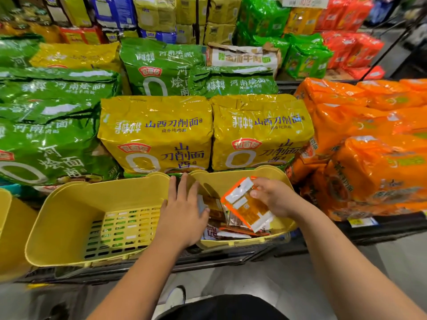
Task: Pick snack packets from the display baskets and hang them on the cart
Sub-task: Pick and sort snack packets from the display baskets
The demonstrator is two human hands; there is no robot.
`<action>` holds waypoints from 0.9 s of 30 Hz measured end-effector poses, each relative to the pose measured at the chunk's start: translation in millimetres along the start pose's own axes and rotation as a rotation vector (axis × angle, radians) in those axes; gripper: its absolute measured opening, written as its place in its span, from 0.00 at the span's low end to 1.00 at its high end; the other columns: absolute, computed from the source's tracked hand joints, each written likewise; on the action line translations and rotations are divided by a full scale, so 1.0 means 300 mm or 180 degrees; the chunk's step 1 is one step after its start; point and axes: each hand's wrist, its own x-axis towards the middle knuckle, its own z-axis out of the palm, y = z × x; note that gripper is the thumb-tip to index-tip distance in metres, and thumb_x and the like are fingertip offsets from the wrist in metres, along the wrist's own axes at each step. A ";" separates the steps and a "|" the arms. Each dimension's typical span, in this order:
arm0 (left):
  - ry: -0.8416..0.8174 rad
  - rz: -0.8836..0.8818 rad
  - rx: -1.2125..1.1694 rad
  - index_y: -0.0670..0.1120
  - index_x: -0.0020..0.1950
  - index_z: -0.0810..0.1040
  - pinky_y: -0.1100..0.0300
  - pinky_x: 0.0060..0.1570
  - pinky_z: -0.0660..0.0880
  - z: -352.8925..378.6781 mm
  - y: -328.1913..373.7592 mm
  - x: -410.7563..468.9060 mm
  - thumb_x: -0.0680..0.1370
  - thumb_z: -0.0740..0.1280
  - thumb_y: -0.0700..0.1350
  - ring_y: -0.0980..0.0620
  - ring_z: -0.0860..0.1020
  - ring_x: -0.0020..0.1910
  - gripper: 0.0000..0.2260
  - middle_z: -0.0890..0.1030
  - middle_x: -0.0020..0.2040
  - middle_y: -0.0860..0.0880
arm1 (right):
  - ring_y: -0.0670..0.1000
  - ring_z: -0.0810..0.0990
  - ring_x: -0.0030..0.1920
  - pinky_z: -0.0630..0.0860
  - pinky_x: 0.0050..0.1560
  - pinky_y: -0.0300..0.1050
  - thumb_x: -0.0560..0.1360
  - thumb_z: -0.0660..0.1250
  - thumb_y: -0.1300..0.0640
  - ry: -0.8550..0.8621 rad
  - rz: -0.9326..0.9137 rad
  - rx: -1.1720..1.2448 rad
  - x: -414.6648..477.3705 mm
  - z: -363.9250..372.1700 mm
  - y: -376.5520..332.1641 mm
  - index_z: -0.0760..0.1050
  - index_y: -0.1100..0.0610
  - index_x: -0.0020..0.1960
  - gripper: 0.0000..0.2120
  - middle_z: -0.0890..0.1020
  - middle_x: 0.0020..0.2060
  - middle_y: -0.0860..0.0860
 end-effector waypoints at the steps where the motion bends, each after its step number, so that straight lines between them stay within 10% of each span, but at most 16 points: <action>1: -0.0004 -0.0002 -0.0005 0.51 0.82 0.51 0.42 0.74 0.65 0.000 0.000 -0.001 0.82 0.57 0.62 0.43 0.35 0.81 0.32 0.40 0.83 0.48 | 0.48 0.74 0.38 0.69 0.39 0.44 0.83 0.63 0.57 0.0100 -0.0004 0.0099 -0.006 0.000 -0.003 0.76 0.53 0.53 0.04 0.77 0.39 0.48; 5: -0.0047 0.0008 -0.0037 0.51 0.82 0.52 0.42 0.74 0.65 -0.005 0.003 -0.003 0.82 0.57 0.61 0.43 0.34 0.81 0.32 0.39 0.83 0.49 | 0.60 0.77 0.39 0.74 0.41 0.54 0.81 0.65 0.54 0.0140 -0.0002 0.0072 0.006 0.050 0.000 0.73 0.51 0.47 0.04 0.80 0.38 0.54; 15: -0.0098 0.0013 -0.0443 0.53 0.80 0.59 0.34 0.76 0.51 -0.003 -0.021 0.006 0.82 0.59 0.61 0.45 0.35 0.81 0.28 0.42 0.84 0.49 | 0.49 0.82 0.51 0.78 0.54 0.51 0.81 0.67 0.58 0.1620 0.0090 0.0695 -0.108 -0.048 0.023 0.78 0.48 0.54 0.06 0.84 0.48 0.44; 22: 0.0299 0.0639 -0.2593 0.55 0.71 0.74 0.52 0.66 0.72 -0.136 0.026 0.004 0.76 0.68 0.66 0.53 0.75 0.67 0.27 0.76 0.72 0.55 | 0.49 0.82 0.42 0.79 0.44 0.46 0.78 0.68 0.66 0.1099 -0.0657 0.2038 -0.179 -0.076 -0.167 0.79 0.55 0.51 0.07 0.85 0.42 0.52; 27: -0.0395 0.0615 -0.4520 0.44 0.63 0.77 0.59 0.51 0.80 -0.154 0.045 0.041 0.73 0.73 0.39 0.52 0.84 0.51 0.19 0.86 0.51 0.49 | 0.50 0.85 0.45 0.81 0.45 0.47 0.80 0.68 0.61 0.0580 -0.0618 0.2135 -0.127 0.001 -0.250 0.80 0.51 0.53 0.07 0.86 0.44 0.49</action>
